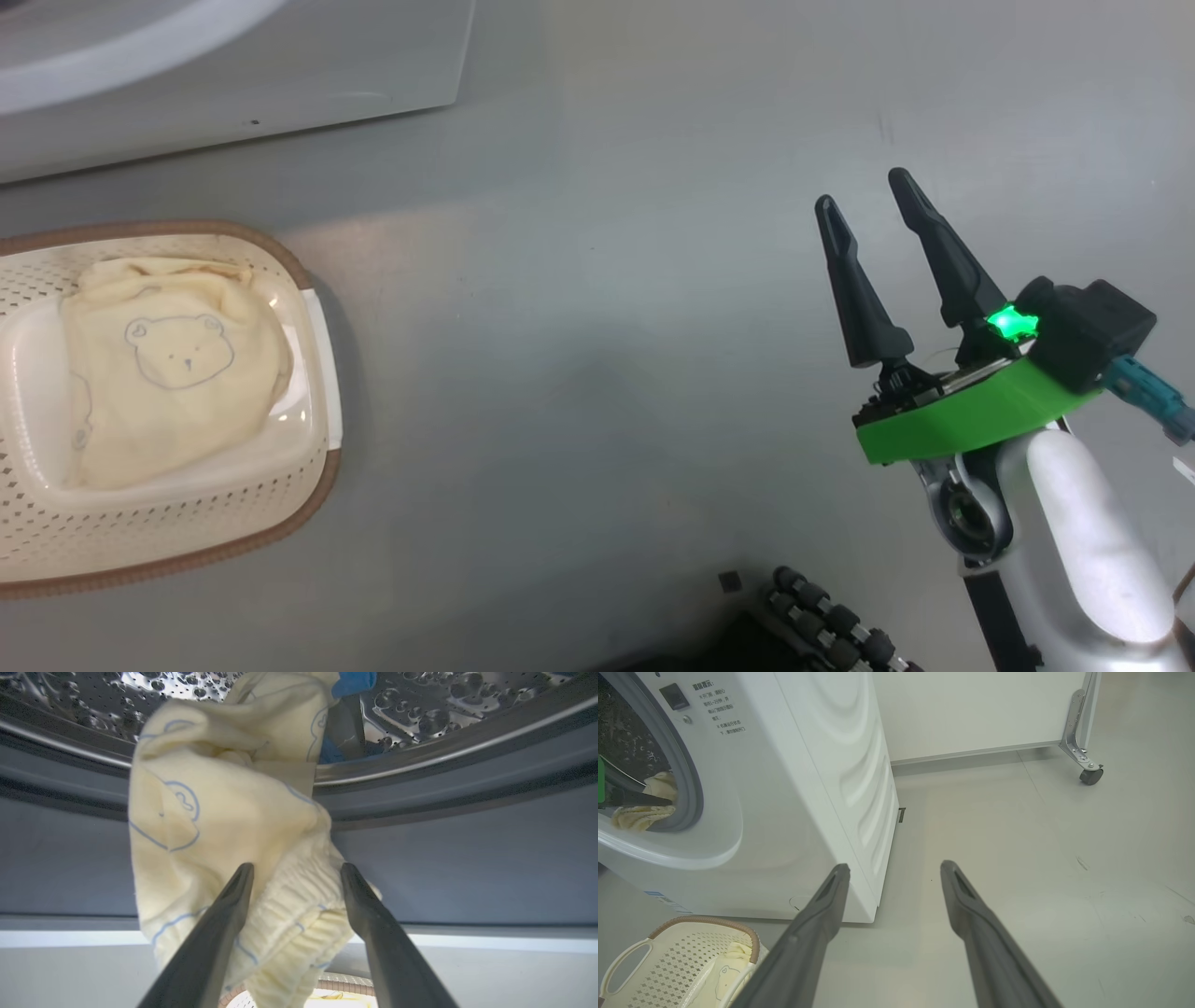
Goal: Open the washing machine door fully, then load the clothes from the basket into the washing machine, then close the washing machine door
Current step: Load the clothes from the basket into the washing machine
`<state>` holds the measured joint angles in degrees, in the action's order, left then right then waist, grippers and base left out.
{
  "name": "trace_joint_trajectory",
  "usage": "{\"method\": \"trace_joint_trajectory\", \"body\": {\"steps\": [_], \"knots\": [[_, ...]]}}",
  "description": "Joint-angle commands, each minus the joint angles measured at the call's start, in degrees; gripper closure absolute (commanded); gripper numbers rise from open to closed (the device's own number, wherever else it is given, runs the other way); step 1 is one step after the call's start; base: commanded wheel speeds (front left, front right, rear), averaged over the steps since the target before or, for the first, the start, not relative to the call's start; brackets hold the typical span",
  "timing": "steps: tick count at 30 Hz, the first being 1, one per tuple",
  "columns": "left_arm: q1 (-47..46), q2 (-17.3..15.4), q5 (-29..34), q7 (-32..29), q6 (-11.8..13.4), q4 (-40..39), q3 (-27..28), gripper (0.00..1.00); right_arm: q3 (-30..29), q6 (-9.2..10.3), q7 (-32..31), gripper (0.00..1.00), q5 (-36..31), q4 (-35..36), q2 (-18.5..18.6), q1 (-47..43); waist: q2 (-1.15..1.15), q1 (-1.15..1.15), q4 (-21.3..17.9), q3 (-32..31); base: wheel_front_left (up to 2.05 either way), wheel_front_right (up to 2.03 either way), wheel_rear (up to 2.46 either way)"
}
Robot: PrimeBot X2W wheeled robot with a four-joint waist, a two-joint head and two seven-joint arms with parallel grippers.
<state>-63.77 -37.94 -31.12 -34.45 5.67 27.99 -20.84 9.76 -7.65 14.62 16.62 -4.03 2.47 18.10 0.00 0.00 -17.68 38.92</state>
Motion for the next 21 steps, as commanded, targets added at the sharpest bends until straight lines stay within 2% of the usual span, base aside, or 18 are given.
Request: {"method": "trace_joint_trajectory", "body": {"steps": [1,2,3,5,6,10,21], "knots": [[-1.99,-3.53,-0.85,-2.81,0.58,-0.61,1.65,0.00,1.01,0.16,0.37,0.00,0.50,1.80,0.41,0.26,0.00,0.00,-0.09,0.21,0.00,0.00,0.00],[-2.24,-3.38,-1.38,-4.44,0.77,-0.43,1.63,0.00,1.02,0.16,0.37,0.00,0.59,1.81,0.41,0.31,0.00,0.00,-0.12,0.27,0.00,0.00,0.00],[-2.49,-3.29,-1.83,-5.75,0.94,-0.40,1.65,0.32,1.05,0.16,0.37,0.00,0.69,1.81,0.41,0.35,0.00,0.00,-0.12,0.35,0.00,0.00,0.00],[-2.95,-3.35,-2.02,-7.24,1.48,-0.88,1.60,0.88,1.15,0.16,0.37,0.00,0.88,1.79,0.41,0.48,0.00,0.00,-0.15,0.46,0.00,0.00,0.00],[-3.08,-3.38,-2.10,-7.76,1.83,-1.15,1.64,1.00,1.21,0.16,0.37,0.00,0.96,1.80,0.41,0.54,0.00,0.00,-0.15,0.50,0.00,0.00,0.00],[-4.04,-4.19,-1.82,-7.67,2.50,-2.59,2.05,1.00,1.58,0.16,0.37,0.00,1.30,1.85,0.41,0.81,0.00,0.00,-0.32,0.78,0.00,0.00,0.00],[-8.53,-7.41,2.16,4.91,1.75,-4.02,3.70,1.00,2.86,0.16,0.38,0.00,2.58,2.82,0.41,1.87,0.00,0.00,-2.42,3.37,0.00,0.00,0.00]]}}
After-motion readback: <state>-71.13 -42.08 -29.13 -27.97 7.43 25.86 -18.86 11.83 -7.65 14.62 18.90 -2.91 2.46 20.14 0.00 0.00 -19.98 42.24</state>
